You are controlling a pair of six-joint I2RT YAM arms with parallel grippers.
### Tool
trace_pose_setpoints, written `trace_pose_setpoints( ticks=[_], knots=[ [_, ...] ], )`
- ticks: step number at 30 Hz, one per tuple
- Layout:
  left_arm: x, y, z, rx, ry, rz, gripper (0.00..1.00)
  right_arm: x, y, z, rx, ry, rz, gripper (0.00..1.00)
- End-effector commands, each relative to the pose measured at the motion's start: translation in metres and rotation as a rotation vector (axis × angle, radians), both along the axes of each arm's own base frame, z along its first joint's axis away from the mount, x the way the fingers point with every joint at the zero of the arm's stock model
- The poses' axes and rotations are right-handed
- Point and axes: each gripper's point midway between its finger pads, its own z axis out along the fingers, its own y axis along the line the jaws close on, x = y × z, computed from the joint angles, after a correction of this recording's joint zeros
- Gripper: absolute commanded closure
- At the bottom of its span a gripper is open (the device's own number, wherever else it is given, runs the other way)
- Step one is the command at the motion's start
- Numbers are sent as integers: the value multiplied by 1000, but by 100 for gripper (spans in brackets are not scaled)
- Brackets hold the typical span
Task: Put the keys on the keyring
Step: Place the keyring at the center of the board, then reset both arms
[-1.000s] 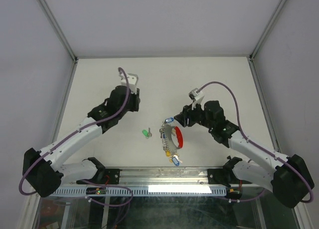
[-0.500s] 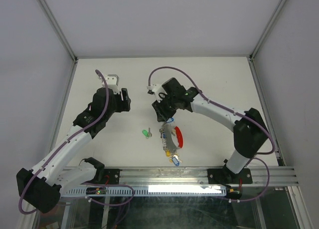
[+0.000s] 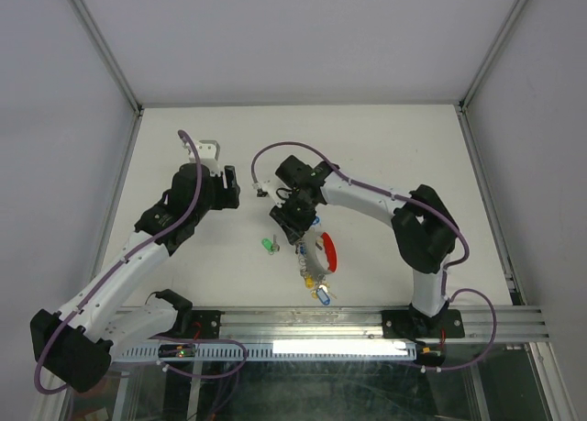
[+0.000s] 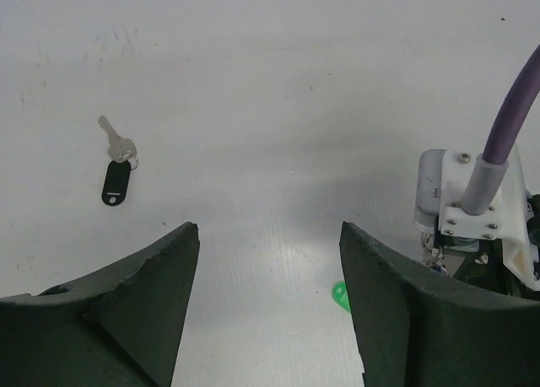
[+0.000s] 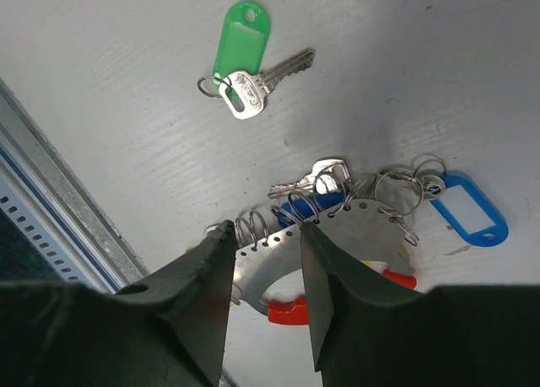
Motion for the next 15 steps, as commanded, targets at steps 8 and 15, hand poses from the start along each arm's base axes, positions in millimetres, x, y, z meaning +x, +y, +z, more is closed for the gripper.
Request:
trace_pose_setpoints(
  ticks=[8, 15],
  knots=[
    [-4, 22, 34, -29, -137, 90, 1, 58, -16, 122, 472, -533, -409, 22],
    [-20, 51, 46, -77, -195, 238, 1, 33, -85, 184, 746, -765, -612, 11]
  ],
)
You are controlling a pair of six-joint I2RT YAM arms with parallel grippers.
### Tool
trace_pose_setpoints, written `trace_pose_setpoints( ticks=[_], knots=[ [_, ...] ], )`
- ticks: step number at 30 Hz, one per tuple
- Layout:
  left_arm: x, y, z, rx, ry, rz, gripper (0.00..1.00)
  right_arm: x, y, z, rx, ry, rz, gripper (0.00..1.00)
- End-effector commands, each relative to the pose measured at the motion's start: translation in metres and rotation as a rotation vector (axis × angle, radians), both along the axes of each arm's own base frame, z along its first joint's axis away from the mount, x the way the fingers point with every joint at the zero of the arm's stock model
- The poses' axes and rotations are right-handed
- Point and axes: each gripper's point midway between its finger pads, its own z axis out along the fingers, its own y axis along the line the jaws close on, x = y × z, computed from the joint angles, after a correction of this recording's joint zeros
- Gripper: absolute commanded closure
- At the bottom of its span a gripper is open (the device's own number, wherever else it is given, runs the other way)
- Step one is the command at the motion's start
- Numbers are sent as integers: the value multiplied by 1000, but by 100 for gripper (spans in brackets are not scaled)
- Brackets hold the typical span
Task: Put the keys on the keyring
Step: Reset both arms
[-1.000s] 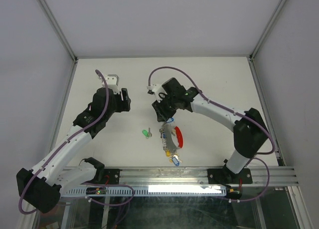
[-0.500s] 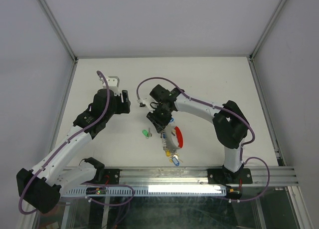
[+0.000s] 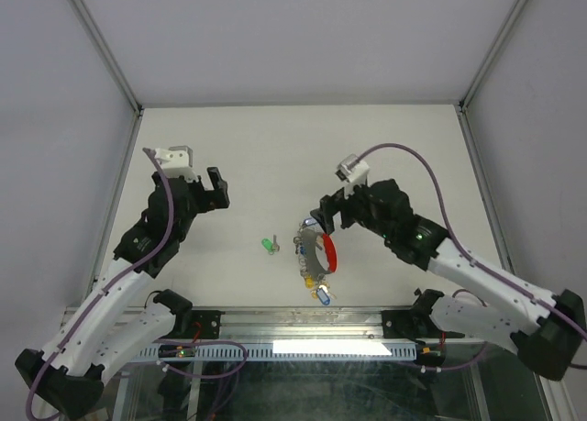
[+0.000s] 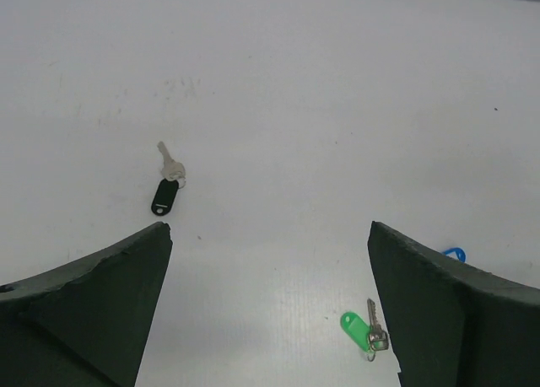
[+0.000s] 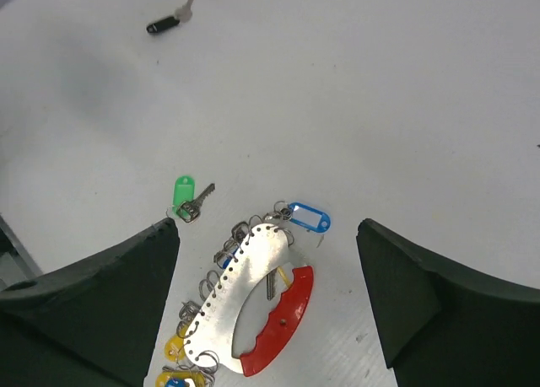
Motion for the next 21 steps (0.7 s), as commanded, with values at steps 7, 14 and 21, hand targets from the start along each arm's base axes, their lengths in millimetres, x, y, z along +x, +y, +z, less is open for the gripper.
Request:
trace_pose_setpoints(
  ticks=[7, 14, 21],
  knots=[
    [-34, 45, 22, -81, -81, 190, 1, -4, -155, 74, 448, -316, -700, 0],
    [-57, 69, 39, -146, -181, 259, 1, -18, -192, 57, 426, -322, -808, 0],
    [-67, 74, 49, -189, -236, 261, 1, -20, -195, 40, 390, -308, -813, 0]
  ],
)
